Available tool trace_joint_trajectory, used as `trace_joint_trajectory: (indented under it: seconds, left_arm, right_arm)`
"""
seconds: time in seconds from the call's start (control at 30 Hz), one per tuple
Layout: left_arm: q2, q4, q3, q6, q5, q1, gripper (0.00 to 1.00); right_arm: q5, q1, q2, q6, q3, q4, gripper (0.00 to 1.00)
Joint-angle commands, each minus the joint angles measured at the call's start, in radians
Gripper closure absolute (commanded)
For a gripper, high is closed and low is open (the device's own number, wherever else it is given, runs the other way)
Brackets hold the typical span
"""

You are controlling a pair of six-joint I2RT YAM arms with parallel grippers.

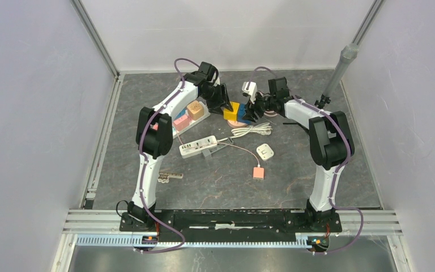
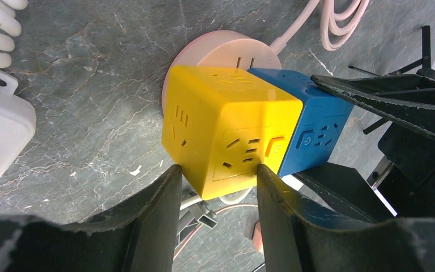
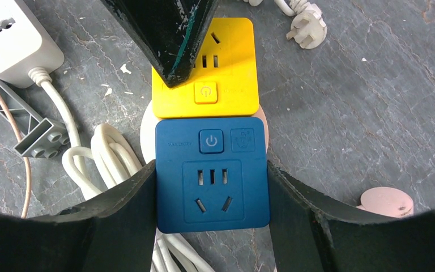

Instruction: Pull the plug off the socket

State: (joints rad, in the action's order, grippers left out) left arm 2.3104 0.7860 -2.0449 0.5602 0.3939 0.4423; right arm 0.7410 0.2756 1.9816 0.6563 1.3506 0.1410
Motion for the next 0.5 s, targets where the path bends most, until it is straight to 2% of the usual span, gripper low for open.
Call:
trace_joint_trajectory:
  seconds: [0.0, 0.17, 0.3, 0.37, 0.47]
  left_arm:
    - [0.065, 0.091, 0.057, -0.086, -0.113, 0.016, 0.47]
    - [0.068, 0.107, 0.049, -0.103, -0.138, 0.019, 0.47]
    - [0.073, 0.107, 0.046, -0.111, -0.132, 0.024, 0.47]
    - [0.076, 0.108, 0.042, -0.115, -0.125, 0.026, 0.47]
    - [0.074, 0.107, 0.041, -0.117, -0.122, 0.026, 0.47]
  right_arm:
    - [0.041, 0.048, -0.050, -0.012, 0.000, -0.067, 1.00]
    - [0.131, -0.005, -0.058, -0.188, 0.008, -0.204, 1.00]
    - [0.055, 0.047, 0.001, -0.054, 0.129, 0.040, 1.00]
    - [0.022, 0.071, -0.006, -0.021, 0.101, 0.053, 1.00]
    - [-0.008, 0.078, -0.047, -0.030, 0.012, -0.027, 1.00]
